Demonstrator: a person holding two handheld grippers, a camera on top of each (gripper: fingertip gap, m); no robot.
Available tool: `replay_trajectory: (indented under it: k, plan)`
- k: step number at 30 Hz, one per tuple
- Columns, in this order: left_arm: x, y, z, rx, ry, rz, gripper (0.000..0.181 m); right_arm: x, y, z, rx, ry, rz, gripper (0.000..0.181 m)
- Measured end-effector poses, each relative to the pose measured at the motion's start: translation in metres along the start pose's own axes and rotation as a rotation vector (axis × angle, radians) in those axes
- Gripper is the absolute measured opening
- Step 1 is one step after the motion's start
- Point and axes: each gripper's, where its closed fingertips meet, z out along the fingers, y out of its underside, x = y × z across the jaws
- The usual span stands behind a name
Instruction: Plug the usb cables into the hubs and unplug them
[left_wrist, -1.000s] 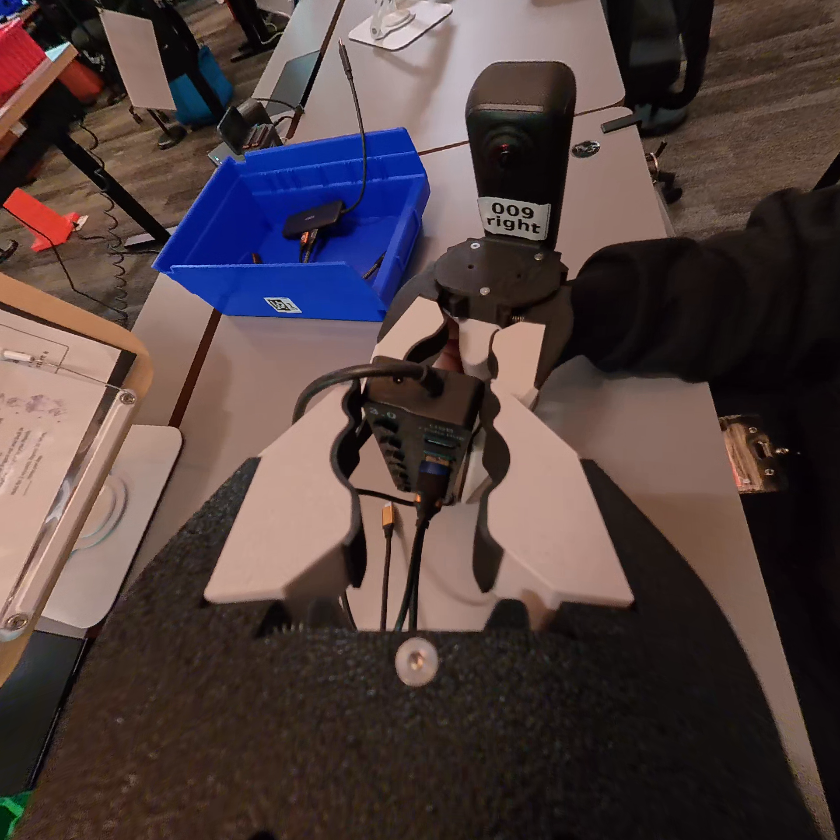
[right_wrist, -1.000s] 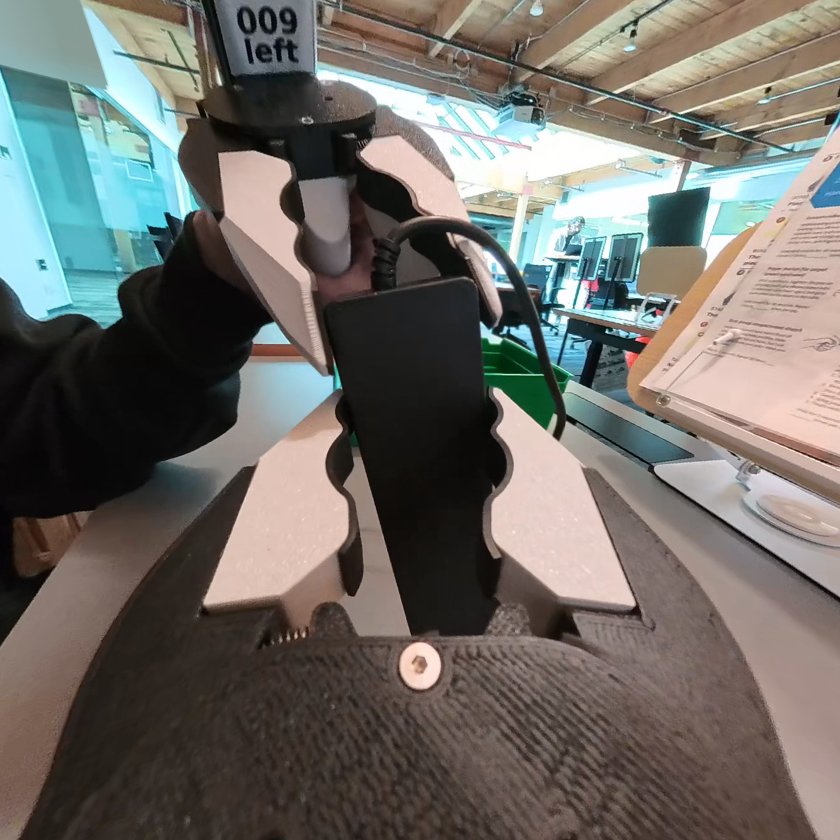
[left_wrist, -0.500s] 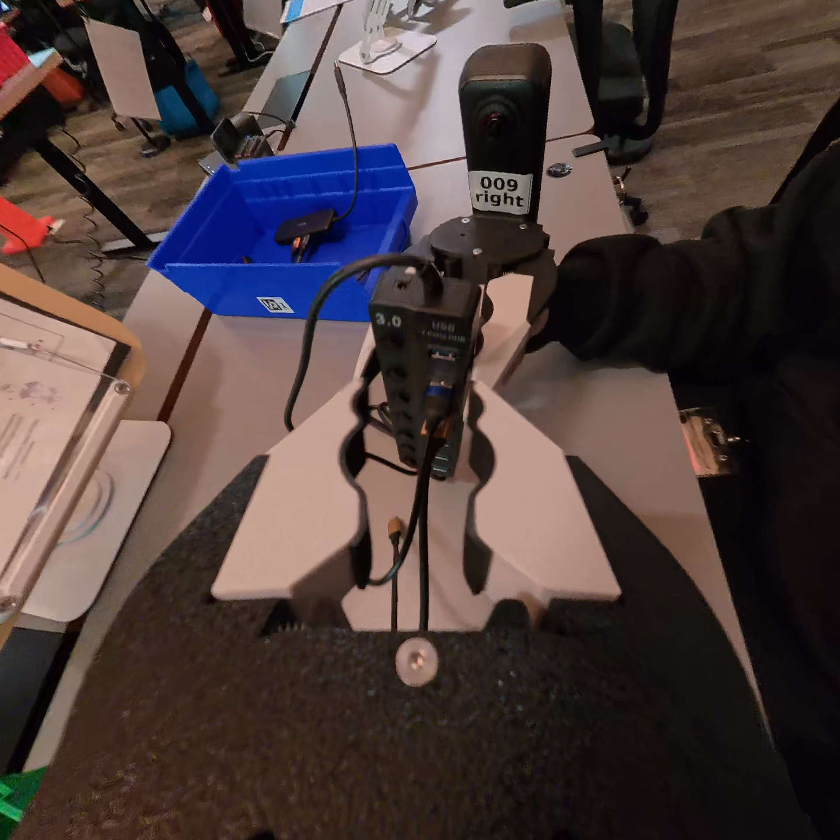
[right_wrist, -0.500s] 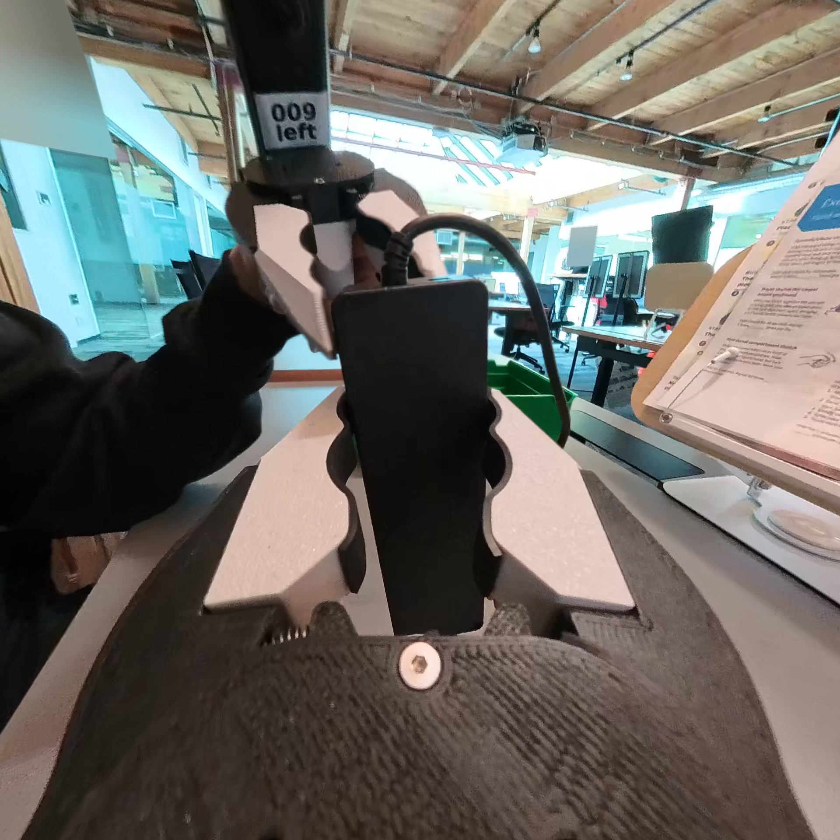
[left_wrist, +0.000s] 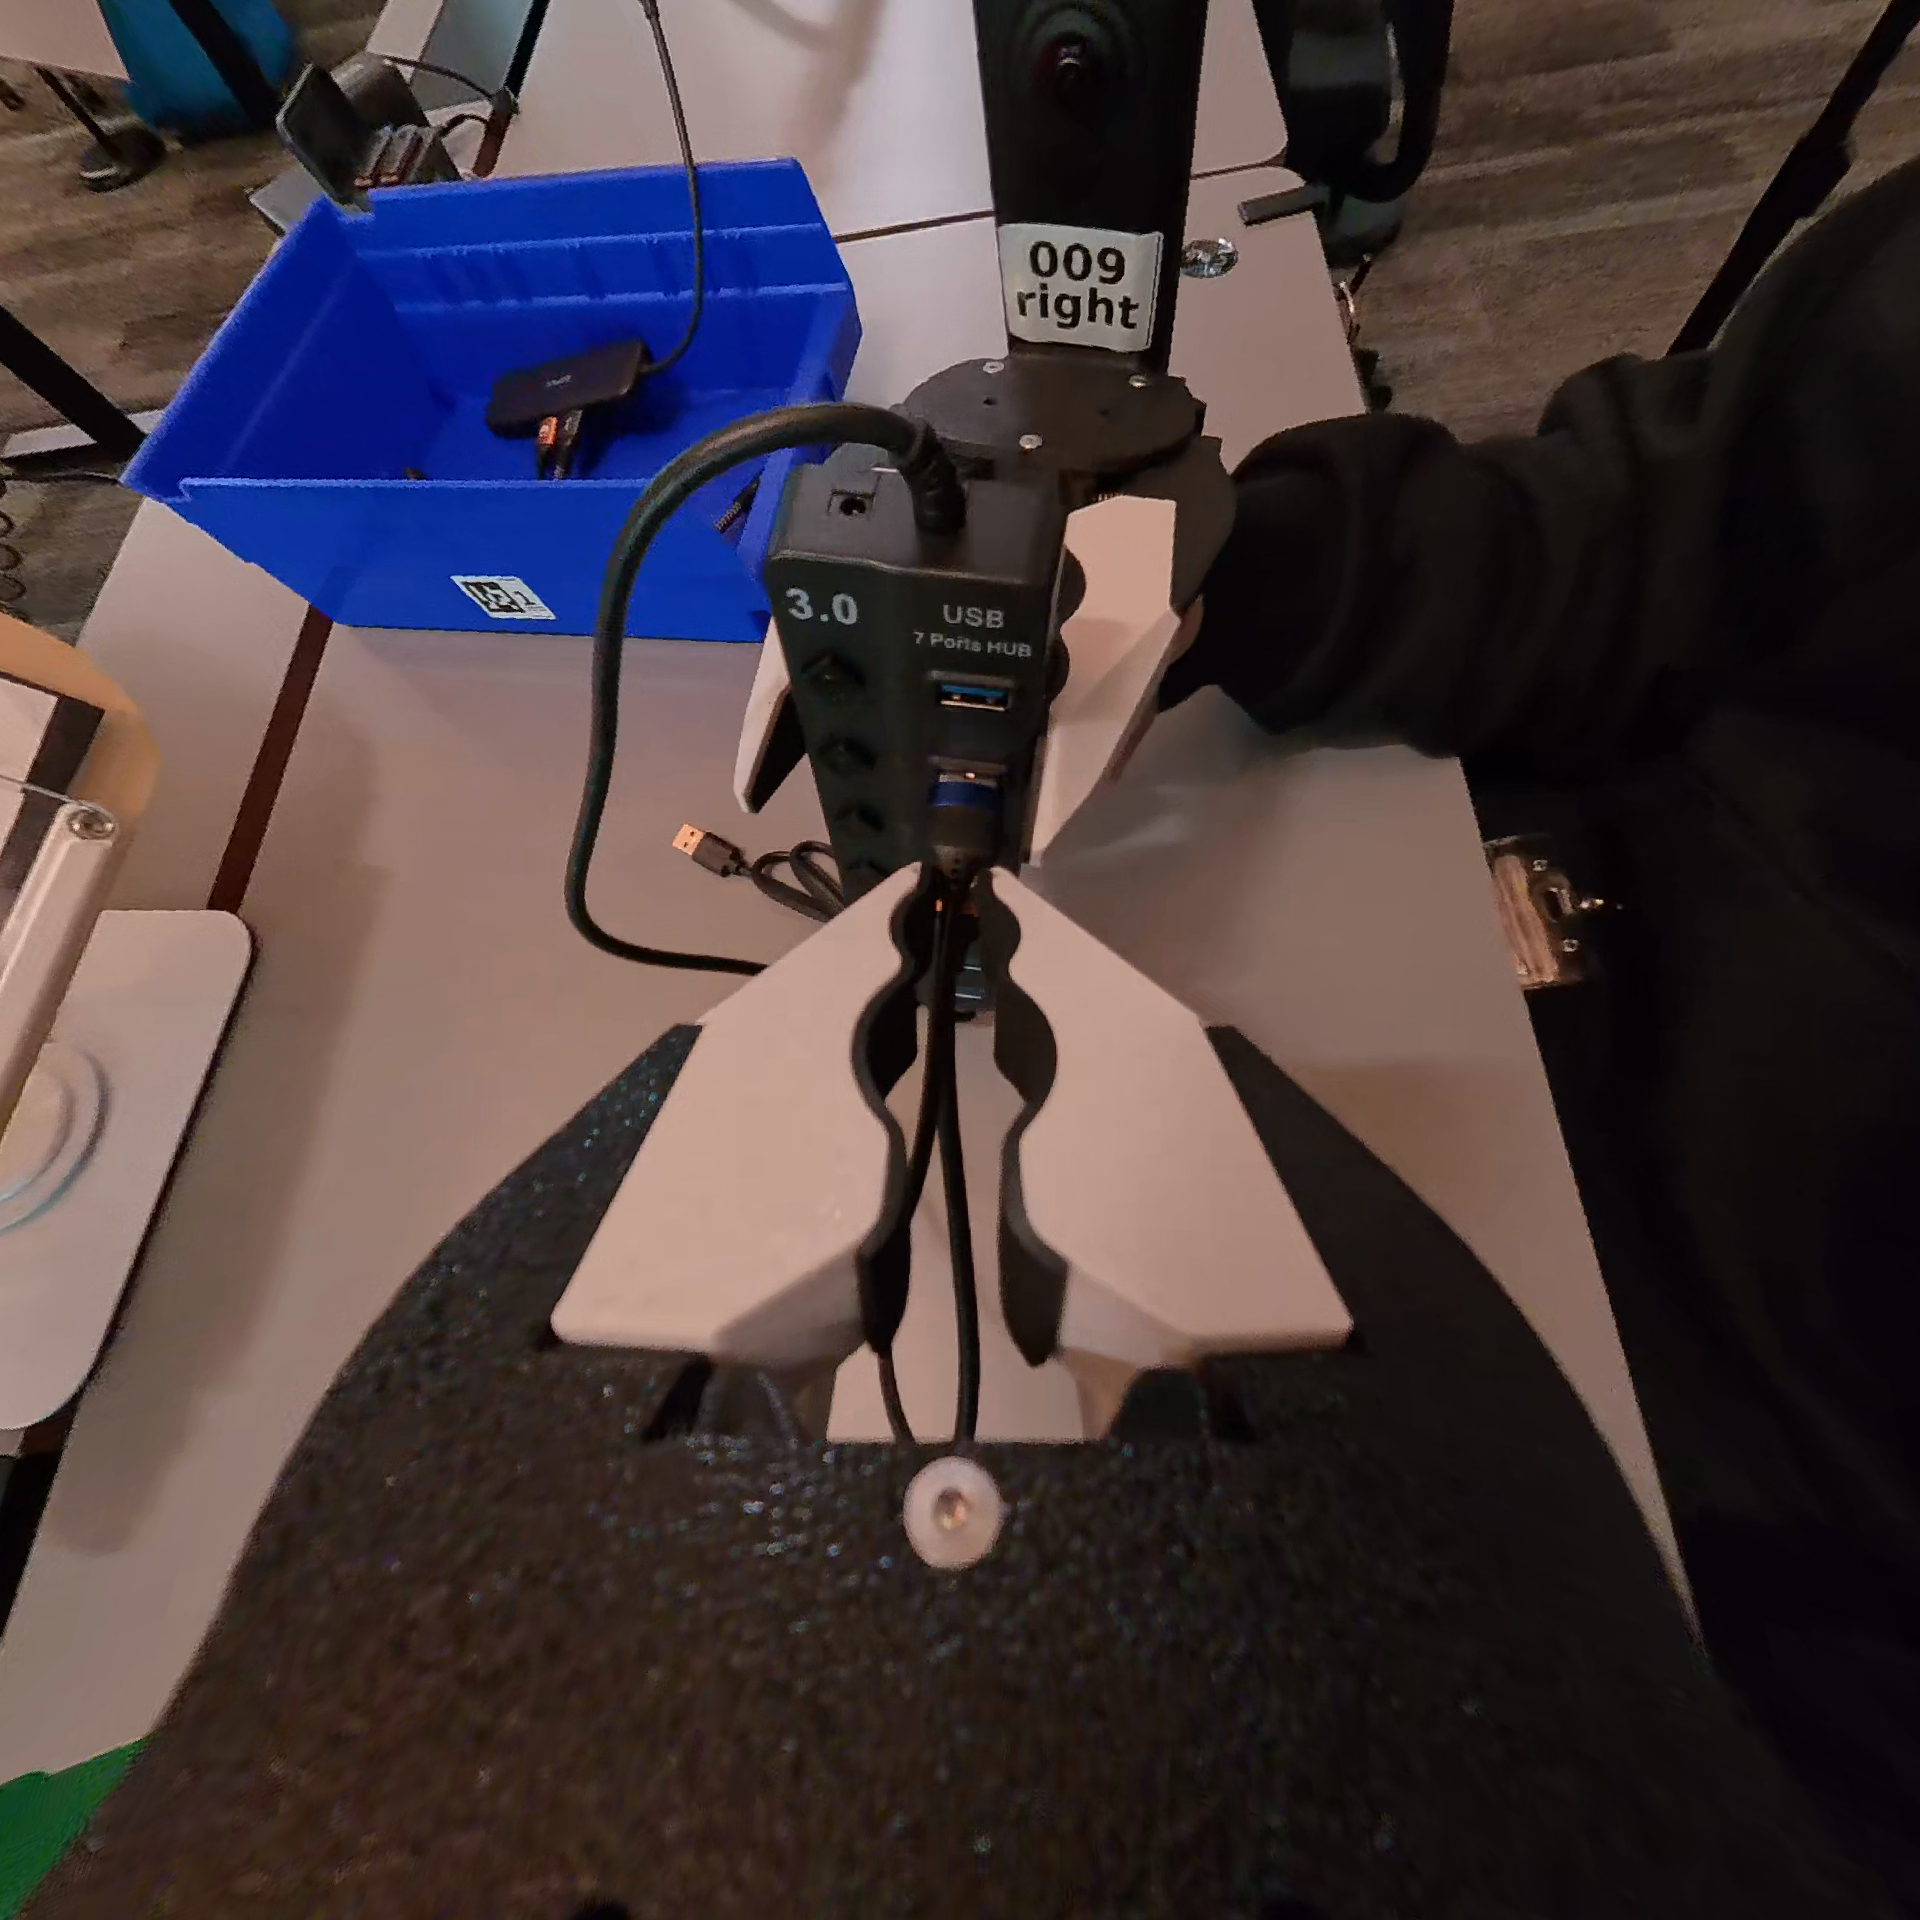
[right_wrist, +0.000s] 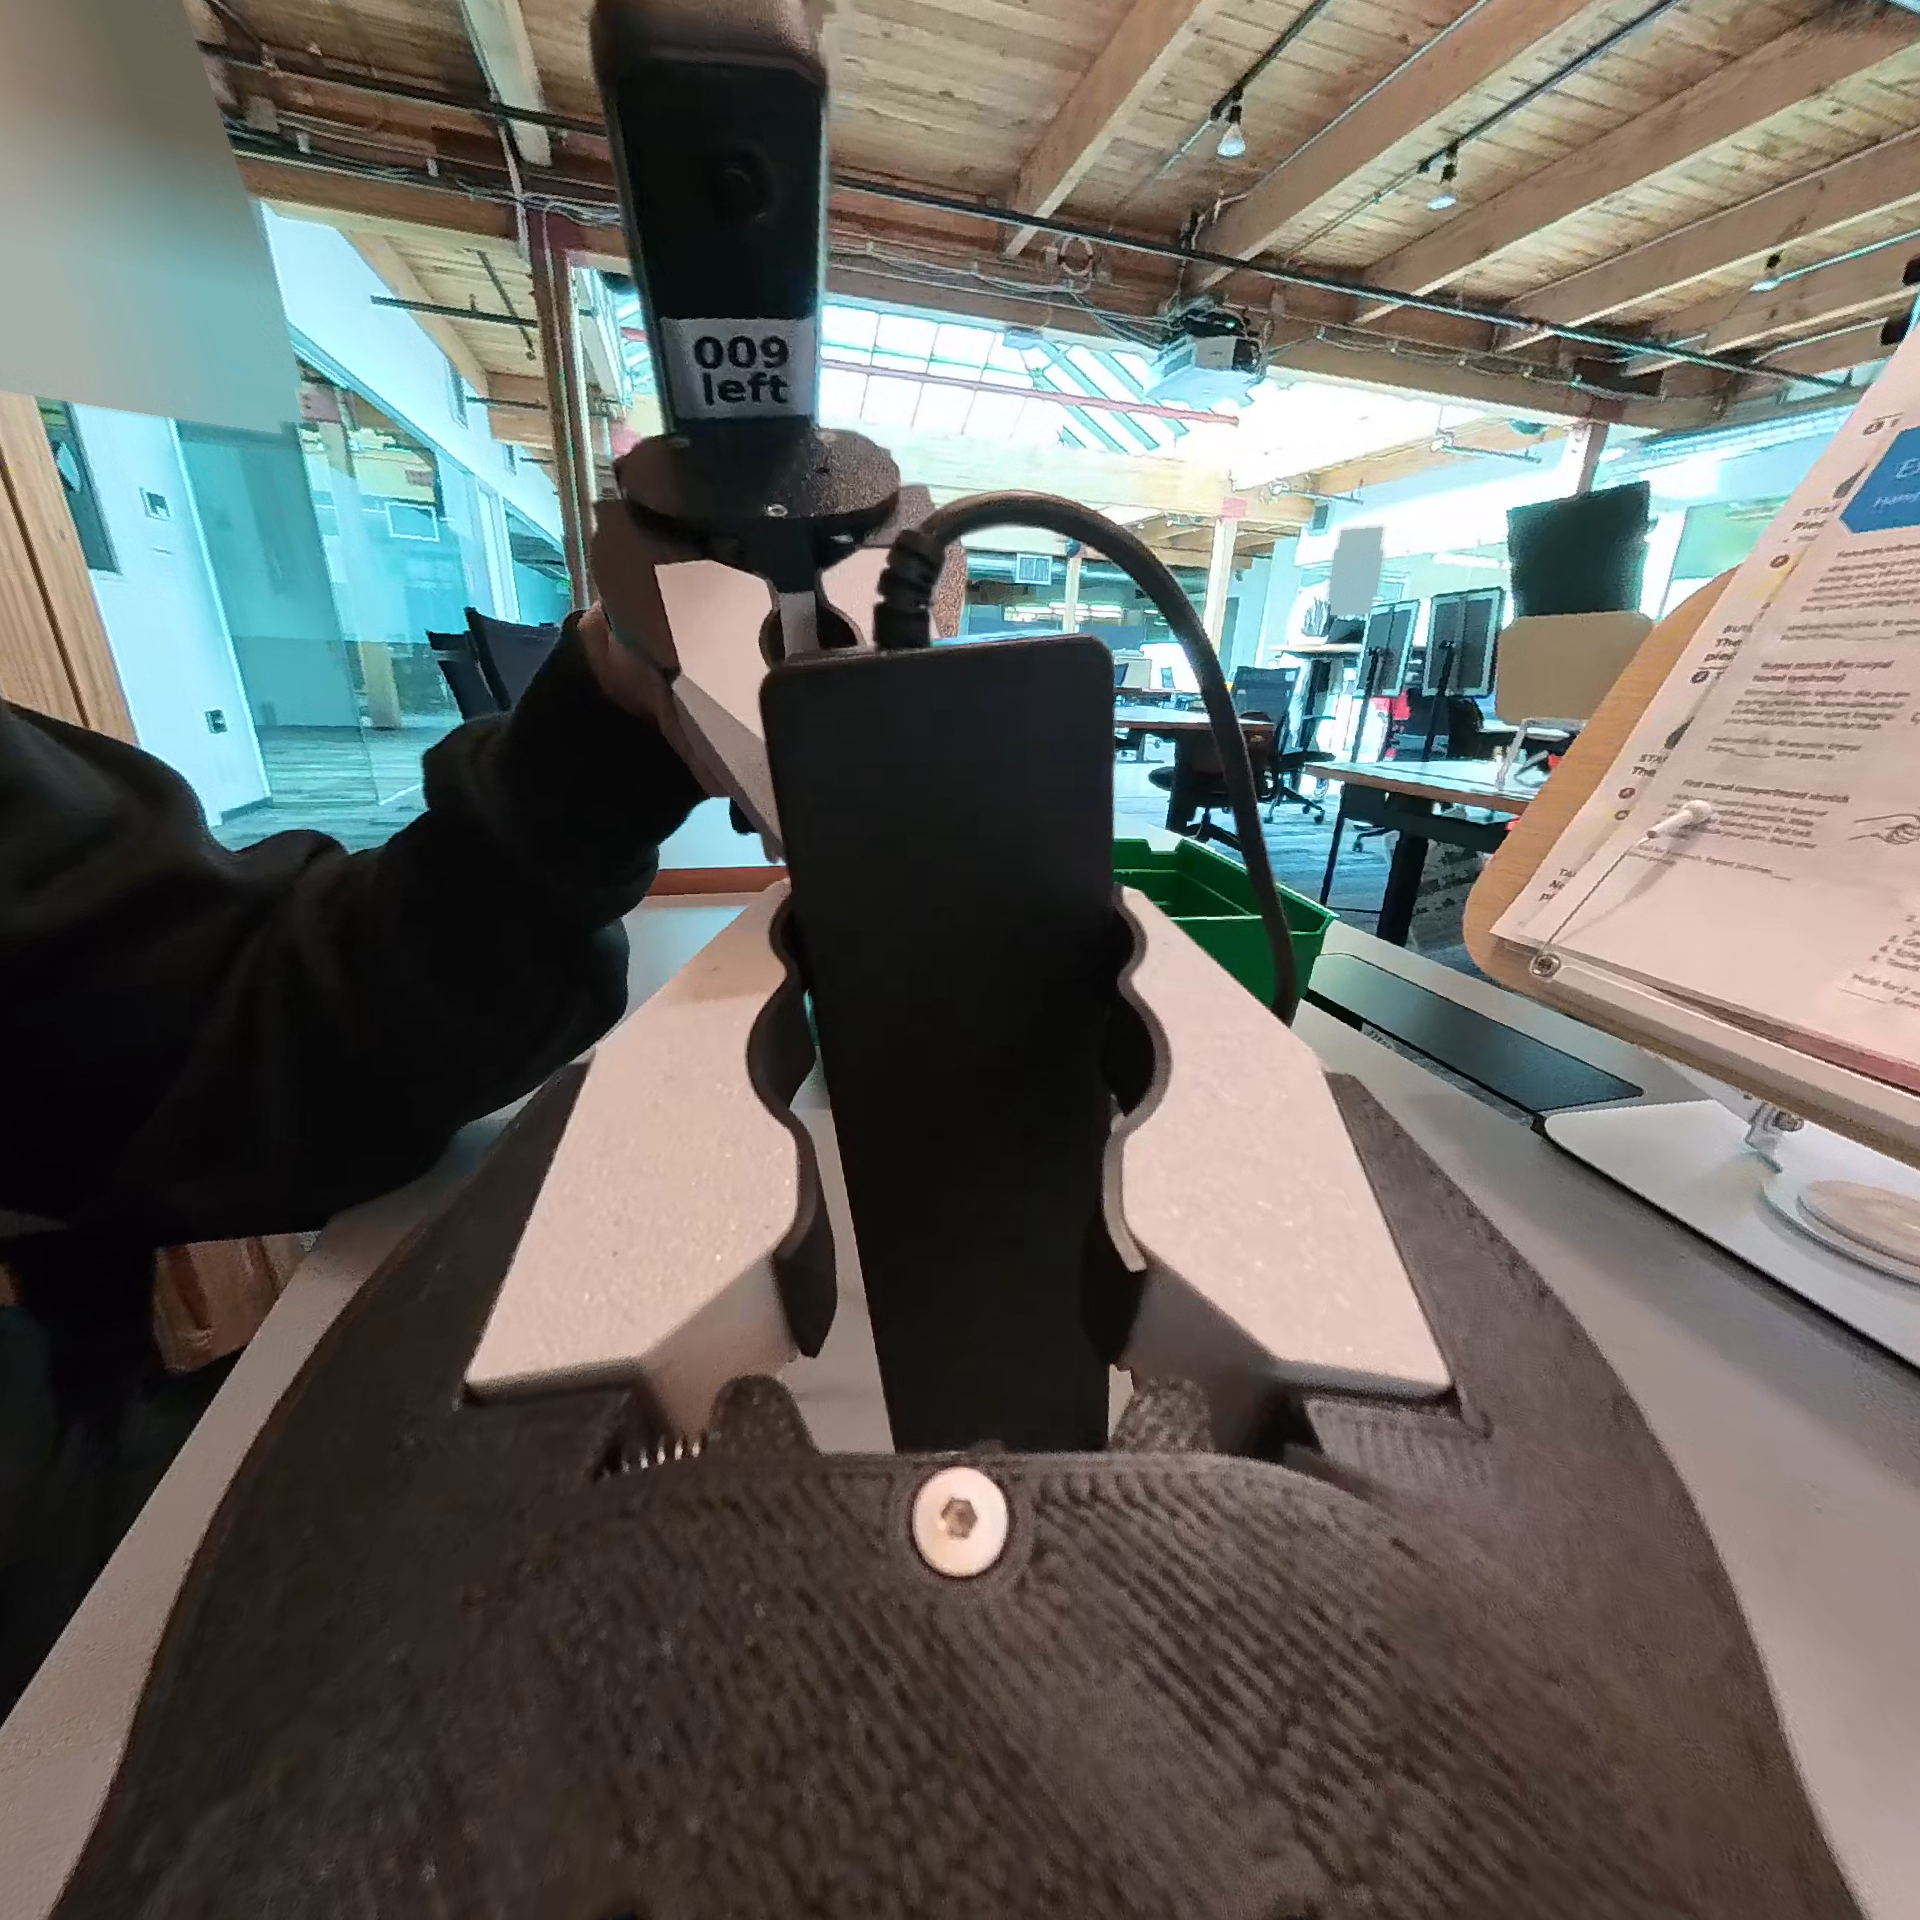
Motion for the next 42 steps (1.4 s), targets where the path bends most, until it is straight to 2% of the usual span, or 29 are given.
replay_trajectory:
  k: [8, 19, 29, 36, 42]
  plan:
    - [-0.004, 0.016, 0.015, -0.127, -0.042, 0.1, 0.003, 0.004, 0.007, 0.0, -0.062, 0.027, -0.041, 0.054]
    - [-0.01, -0.007, 0.014, 0.06, 0.001, 0.006, 0.003, 0.009, -0.003, -0.013, -0.015, -0.001, 0.006, 0.053]
    - [-0.012, 0.002, 0.024, 0.002, -0.016, 0.023, 0.003, 0.013, 0.008, -0.015, -0.069, 0.013, 0.001, 0.053]
    - [-0.013, -0.012, 0.016, 0.154, 0.063, -0.067, 0.003, 0.012, 0.003, -0.015, -0.03, 0.008, 0.018, 0.053]
    - [-0.014, -0.014, 0.02, 0.164, 0.064, -0.072, 0.003, 0.015, 0.01, -0.016, -0.055, 0.02, 0.031, 0.052]
